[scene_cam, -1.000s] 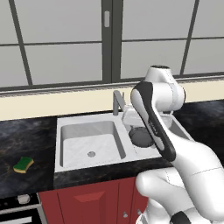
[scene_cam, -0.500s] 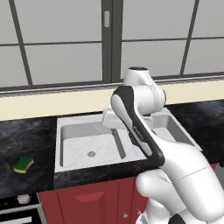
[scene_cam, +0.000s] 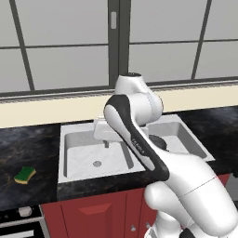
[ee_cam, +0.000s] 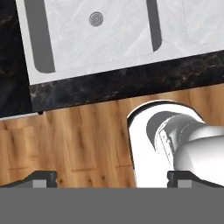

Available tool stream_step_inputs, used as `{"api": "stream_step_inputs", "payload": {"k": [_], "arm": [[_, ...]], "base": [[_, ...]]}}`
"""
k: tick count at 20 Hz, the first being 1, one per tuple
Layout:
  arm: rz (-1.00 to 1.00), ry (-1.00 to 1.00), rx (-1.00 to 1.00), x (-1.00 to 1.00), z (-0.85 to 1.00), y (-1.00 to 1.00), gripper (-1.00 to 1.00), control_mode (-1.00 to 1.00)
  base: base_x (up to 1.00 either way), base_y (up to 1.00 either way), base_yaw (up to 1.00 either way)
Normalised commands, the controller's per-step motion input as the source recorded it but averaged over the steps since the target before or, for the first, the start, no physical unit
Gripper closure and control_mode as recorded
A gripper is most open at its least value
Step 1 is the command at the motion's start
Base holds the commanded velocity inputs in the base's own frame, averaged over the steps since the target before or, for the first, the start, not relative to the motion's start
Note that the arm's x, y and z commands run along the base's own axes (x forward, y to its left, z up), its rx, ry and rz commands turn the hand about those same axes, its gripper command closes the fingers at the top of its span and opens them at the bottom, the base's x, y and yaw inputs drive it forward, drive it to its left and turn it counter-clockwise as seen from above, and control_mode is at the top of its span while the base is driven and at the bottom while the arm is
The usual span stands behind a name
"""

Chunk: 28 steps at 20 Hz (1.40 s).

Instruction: Pick the pan and sponge and place them into the sink. Then turn on the water.

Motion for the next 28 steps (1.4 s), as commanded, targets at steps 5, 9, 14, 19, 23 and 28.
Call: {"api": "stream_step_inputs", "payload": {"k": [5, 9, 14, 19, 23, 28], "arm": [[0.01, -0.04, 0.01, -0.07, 0.11, 0.46, -1.0, -1.0], [0.0, -0.08, 0.0, 0.0, 0.01, 0.6, -1.0, -1.0], [0.0, -0.07, 0.0, 0.02, 0.01, 0.59, -1.0, -1.0], [0.0, -0.03, 0.0, 0.12, 0.01, 0.43, -1.0, -1.0], [-0.01, 0.0, 0.0, 0.21, 0.0, 0.43, -1.0, -1.0], [-0.03, 0.0, -0.03, 0.12, -0.03, 0.47, -1.0, -1.0]], "base": [[0.0, 0.0, 0.0], [0.0, 0.0, 0.0], [0.0, 0.0, 0.0], [0.0, 0.0, 0.0], [0.0, 0.0, 0.0], [0.0, 0.0, 0.0]]}}
